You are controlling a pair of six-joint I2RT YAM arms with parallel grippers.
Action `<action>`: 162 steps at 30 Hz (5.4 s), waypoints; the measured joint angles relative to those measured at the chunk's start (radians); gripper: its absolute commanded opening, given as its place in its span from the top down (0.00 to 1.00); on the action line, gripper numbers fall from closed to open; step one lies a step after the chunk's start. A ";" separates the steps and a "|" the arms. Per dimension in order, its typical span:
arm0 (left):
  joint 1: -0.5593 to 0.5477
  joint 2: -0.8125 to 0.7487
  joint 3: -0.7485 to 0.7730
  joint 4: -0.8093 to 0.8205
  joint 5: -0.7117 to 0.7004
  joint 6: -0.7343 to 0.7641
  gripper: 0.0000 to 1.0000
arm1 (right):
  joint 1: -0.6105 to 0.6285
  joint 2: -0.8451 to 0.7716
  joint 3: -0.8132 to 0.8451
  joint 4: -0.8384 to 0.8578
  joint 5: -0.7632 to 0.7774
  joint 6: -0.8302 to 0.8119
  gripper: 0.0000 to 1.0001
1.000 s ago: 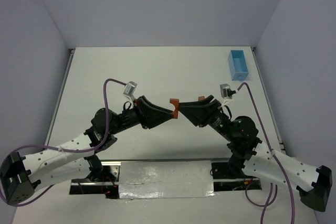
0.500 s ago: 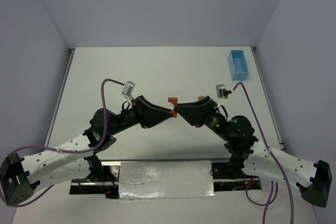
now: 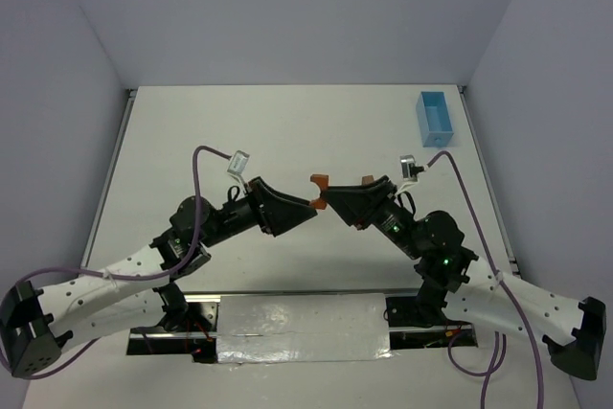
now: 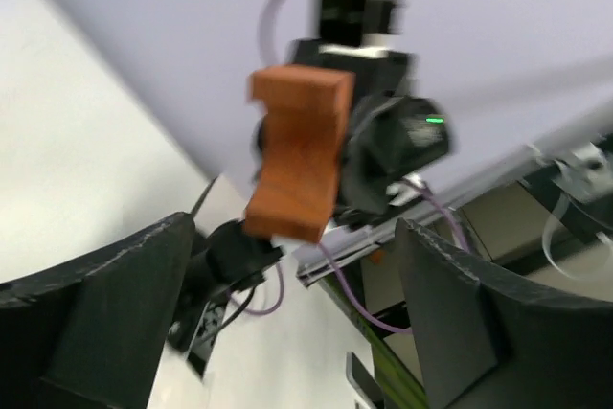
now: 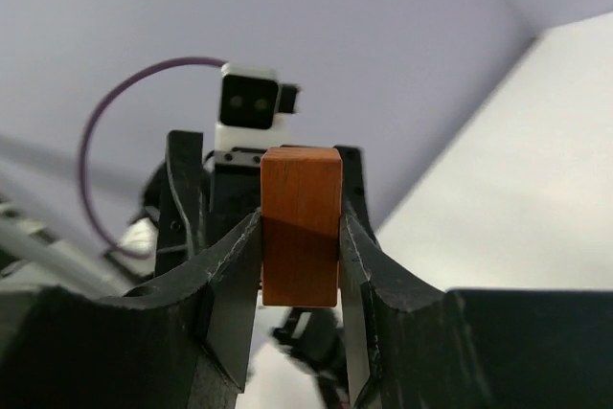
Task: Build the wood block tower
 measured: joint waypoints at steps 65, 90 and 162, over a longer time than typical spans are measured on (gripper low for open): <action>0.160 -0.278 0.315 -1.363 -0.608 0.634 0.01 | -0.660 0.872 0.533 -0.920 -0.021 -0.777 0.88; 0.160 -0.278 0.315 -1.362 -0.604 0.636 0.01 | -0.660 0.872 0.530 -0.921 -0.023 -0.776 0.83; 0.160 -0.280 0.315 -1.354 -0.583 0.657 0.00 | -0.660 0.874 0.504 -0.915 -0.035 -0.770 0.49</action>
